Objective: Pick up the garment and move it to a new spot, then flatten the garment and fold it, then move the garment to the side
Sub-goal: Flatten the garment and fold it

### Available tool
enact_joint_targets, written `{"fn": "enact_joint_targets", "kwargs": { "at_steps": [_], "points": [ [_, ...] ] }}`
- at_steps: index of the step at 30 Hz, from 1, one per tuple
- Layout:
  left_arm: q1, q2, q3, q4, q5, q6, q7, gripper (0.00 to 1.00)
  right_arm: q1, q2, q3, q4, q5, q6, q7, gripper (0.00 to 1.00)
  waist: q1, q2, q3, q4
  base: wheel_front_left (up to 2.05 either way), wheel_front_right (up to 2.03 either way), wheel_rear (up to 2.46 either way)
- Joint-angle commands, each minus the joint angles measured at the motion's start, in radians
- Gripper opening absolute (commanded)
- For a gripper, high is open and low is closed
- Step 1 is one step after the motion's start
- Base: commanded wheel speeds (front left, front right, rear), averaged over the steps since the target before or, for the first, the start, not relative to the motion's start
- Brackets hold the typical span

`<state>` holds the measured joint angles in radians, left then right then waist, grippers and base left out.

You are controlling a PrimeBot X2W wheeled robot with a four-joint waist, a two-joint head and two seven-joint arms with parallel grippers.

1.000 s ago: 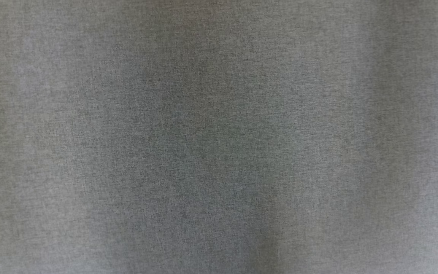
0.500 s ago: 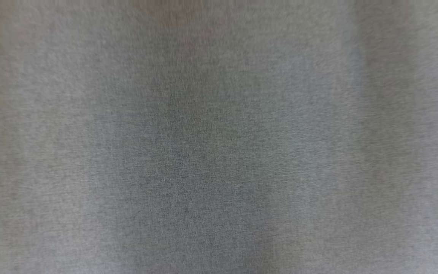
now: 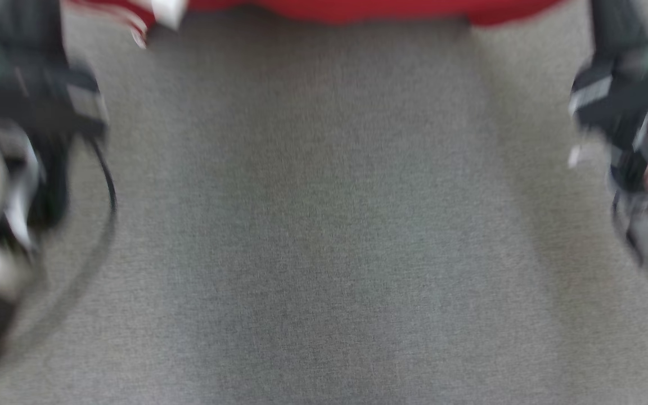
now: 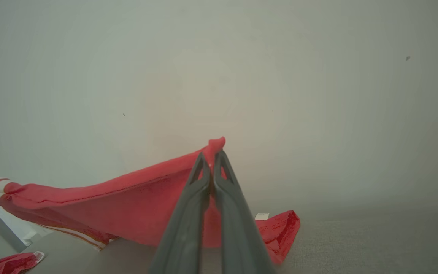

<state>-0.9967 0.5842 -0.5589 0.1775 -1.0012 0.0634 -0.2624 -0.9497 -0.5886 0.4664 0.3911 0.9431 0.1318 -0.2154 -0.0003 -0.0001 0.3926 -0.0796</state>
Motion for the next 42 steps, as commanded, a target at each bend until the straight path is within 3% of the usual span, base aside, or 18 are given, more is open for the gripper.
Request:
{"fn": "enact_joint_targets", "kwargs": {
  "at_steps": [1, 5, 8, 14, 19, 28, 35, 42],
  "points": [
    [0.074, 0.011, 0.011, -0.04, 0.009, 0.017, -0.003, 0.0, 0.059, 0.002, -0.014, -0.023, 0.007, -0.002, -0.007, 0.0, 0.0003, 0.0001, -0.06, -0.003, 0.0, 0.0, 0.0],
    [0.333, 0.011, 0.104, -0.191, 0.017, 0.089, -0.003, 0.0, 0.269, 0.004, -0.074, -0.095, -0.012, -0.002, -0.004, 0.0, 0.0003, 0.0001, -0.09, -0.016, 0.0, 0.0, 0.0],
    [0.508, 0.001, 0.145, -0.266, 0.016, 0.109, -0.003, 0.0, 0.402, 0.028, -0.119, -0.136, -0.026, -0.002, 0.014, 0.0, 0.0003, 0.0001, -0.103, -0.026, 0.0, 0.0, 0.0],
    [0.774, -0.061, 0.196, -0.306, 0.035, 0.113, -0.003, 0.0, 0.613, 0.082, -0.205, -0.181, -0.088, -0.002, 0.051, 0.0, 0.0003, 0.0001, -0.128, -0.029, 0.0, 0.0, 0.0],
    [0.938, -0.128, 0.197, -0.272, 0.051, 0.089, -0.003, 0.0, 0.753, 0.115, -0.264, -0.178, -0.14, -0.002, 0.085, 0.0, 0.0003, 0.0001, -0.166, -0.025, 0.0, 0.0, 0.0],
    [1.11, -0.215, 0.182, -0.19, 0.059, 0.054, -0.003, 0.0, 0.937, 0.17, -0.368, -0.154, -0.188, -0.002, 0.152, 0.0, 0.0003, 0.0001, -0.24, -0.014, 0.0, 0.0, 0.0],
    [1.171, -0.231, 0.157, -0.147, 0.056, 0.017, -0.001, 0.0, 1.083, 0.193, -0.43, -0.183, -0.193, -0.002, 0.229, 0.0, 0.0003, 0.0001, -0.284, -0.002, 0.0, 0.0, 0.0],
    [1.146, -0.226, 0.157, -0.165, 0.086, 0.014, 0.0, 0.0, 1.119, 0.26, -0.465, -0.255, -0.173, -0.002, 0.275, 0.0, 0.0003, 0.0001, -0.299, -0.017, 0.0, 0.0, 0.0]
  ]
}}
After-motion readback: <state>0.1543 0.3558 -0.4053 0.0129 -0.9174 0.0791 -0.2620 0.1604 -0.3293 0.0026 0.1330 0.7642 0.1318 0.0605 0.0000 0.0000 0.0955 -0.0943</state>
